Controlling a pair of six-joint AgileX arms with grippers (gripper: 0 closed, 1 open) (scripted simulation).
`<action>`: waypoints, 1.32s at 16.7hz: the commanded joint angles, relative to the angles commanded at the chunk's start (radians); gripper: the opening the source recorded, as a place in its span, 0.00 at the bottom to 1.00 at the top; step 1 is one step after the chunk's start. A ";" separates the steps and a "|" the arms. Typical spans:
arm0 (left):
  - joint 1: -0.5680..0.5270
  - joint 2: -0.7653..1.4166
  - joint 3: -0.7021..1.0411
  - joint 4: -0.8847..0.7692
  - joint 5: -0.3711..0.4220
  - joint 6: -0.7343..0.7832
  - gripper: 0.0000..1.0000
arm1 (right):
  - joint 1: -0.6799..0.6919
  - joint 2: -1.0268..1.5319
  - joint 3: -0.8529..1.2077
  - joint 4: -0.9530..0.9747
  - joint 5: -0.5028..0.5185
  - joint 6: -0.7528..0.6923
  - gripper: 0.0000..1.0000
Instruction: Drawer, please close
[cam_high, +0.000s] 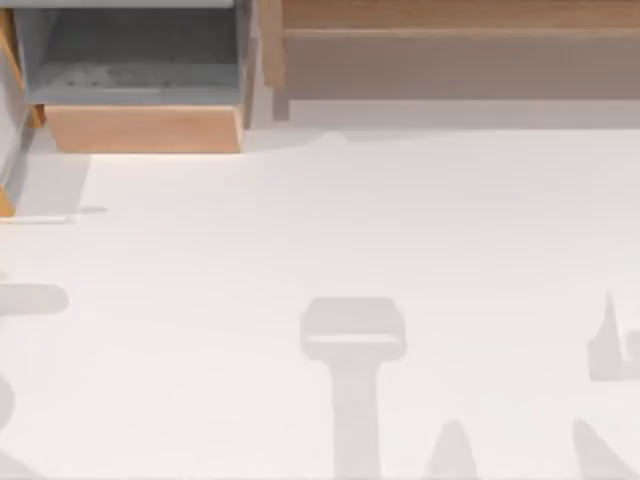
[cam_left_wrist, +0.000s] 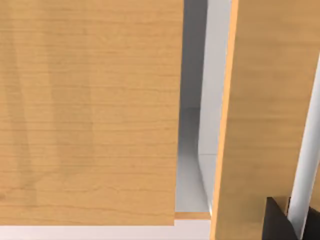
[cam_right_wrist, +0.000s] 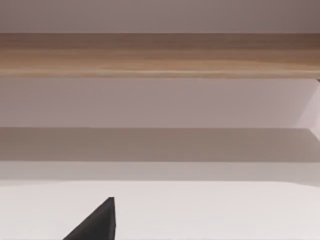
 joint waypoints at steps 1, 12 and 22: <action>-0.012 0.008 0.019 -0.011 -0.010 -0.002 0.00 | 0.000 0.000 0.000 0.000 0.000 0.000 1.00; -0.071 0.089 0.219 -0.112 -0.071 -0.005 0.00 | 0.000 0.000 0.000 0.000 0.000 0.000 1.00; -0.102 0.155 0.334 -0.190 -0.124 -0.007 0.00 | 0.000 0.000 0.000 0.000 0.000 0.000 1.00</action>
